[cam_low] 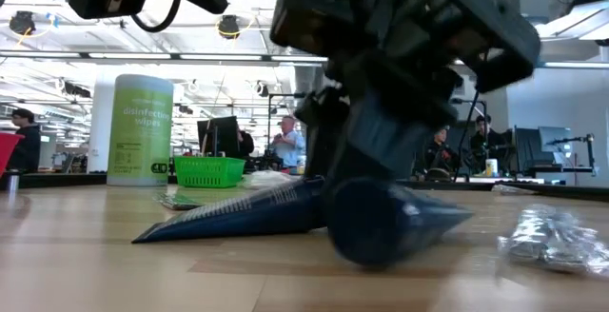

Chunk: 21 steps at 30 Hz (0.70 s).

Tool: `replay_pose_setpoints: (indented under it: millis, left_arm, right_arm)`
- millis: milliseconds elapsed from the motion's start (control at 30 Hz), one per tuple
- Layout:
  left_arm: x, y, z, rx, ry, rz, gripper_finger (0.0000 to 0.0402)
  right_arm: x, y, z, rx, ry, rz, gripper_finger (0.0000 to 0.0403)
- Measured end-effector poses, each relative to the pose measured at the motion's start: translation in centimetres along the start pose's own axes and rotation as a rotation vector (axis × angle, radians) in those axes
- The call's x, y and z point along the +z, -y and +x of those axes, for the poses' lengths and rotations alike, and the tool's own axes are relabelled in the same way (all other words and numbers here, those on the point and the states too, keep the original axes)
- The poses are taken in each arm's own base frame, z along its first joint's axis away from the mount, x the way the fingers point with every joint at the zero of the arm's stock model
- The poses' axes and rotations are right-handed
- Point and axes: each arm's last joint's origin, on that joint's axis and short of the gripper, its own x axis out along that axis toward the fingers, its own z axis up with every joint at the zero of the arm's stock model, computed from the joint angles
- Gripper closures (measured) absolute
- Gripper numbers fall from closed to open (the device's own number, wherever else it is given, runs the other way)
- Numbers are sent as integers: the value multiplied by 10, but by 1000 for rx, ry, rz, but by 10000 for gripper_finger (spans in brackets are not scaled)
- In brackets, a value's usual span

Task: Pick & Place Travel size toiletries
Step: Put the shave cream into the black bin

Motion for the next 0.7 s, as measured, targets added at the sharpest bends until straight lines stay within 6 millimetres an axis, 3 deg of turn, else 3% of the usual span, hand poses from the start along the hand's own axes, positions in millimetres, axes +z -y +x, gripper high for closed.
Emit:
replay_pose_setpoints:
  millis: [467, 700]
  left_arm:
    - [1, 1, 0, -2, 21, -5, 401]
    - [1, 1, 0, -3, 21, -5, 401]
  right_arm:
    - [0, 2, 2, 0, 13, -4, 252]
    - [2, 4, 1, 13, 23, 2, 235]
